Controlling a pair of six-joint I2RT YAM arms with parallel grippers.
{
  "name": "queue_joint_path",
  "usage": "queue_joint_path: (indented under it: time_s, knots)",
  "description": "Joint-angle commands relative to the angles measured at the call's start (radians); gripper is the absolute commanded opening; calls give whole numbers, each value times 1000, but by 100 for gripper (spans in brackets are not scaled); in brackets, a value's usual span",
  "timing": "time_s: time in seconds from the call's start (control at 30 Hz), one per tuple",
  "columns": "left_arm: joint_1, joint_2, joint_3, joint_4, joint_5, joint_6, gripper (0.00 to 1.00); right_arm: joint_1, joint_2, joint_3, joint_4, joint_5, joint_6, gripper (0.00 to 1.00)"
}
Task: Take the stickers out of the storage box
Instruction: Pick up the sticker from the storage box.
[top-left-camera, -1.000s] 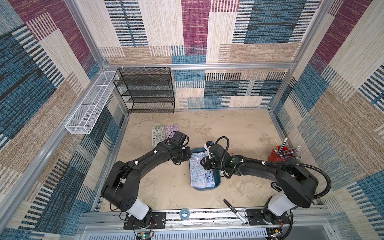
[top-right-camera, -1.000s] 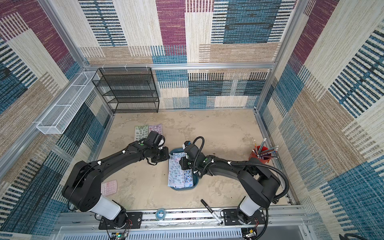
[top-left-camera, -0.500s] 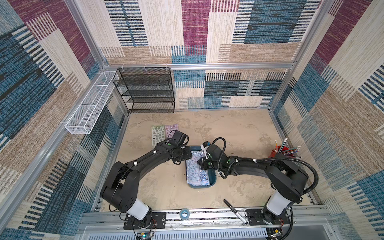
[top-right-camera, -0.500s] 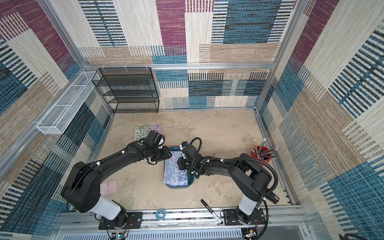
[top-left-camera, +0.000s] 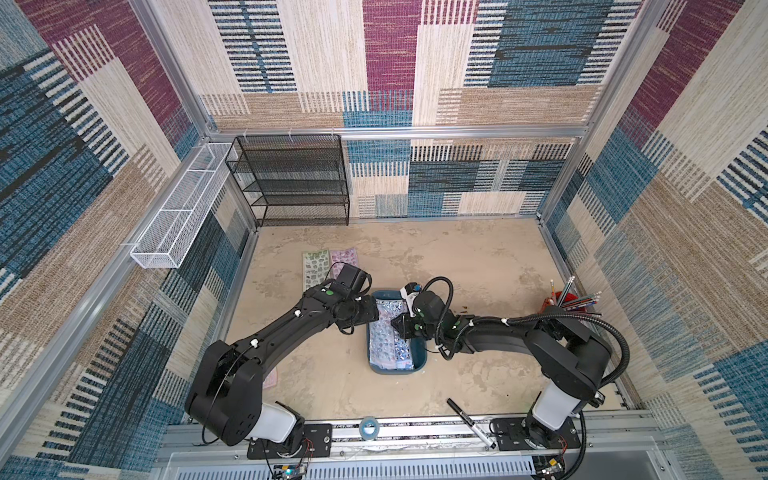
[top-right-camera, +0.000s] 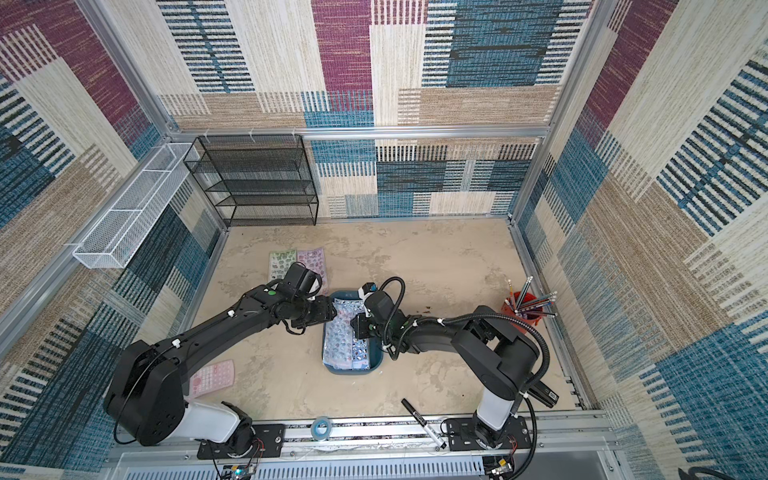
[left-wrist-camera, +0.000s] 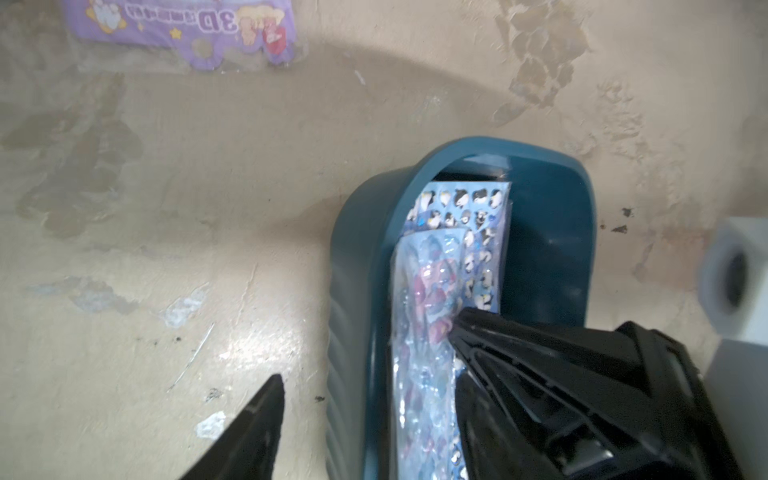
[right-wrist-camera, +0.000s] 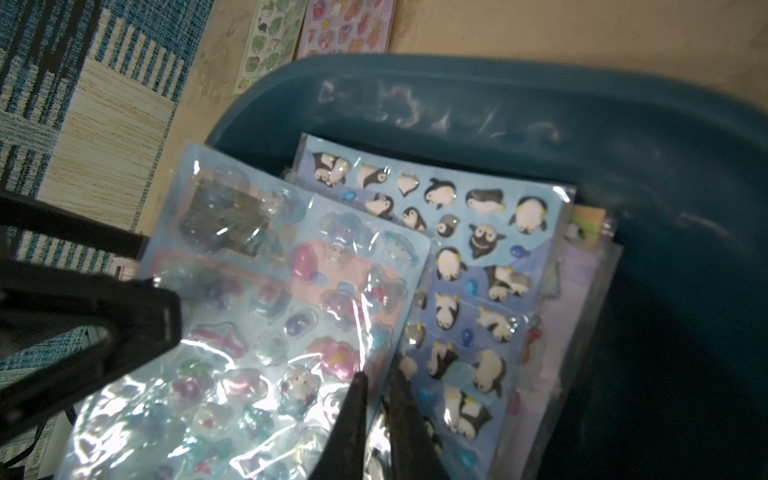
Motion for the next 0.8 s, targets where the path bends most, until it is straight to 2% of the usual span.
queue_joint_path:
  time_s: [0.0,0.27,0.4,0.53,0.77]
  knots:
    - [0,-25,-7,-11,-9,13,67,2,17,-1,-187,15,35,15]
    - [1,-98,-11,-9,40,14,57,1,18,18,-218,31,24,16]
    - [1,-105,-42,-19,58,6,46,2,15,18,-224,37,26,16]
    - [0,-96,-74,-10,67,-6,39,2,13,22,-231,40,25,16]
    - [-2,-55,-67,45,115,-21,18,2,13,23,-232,37,25,16]
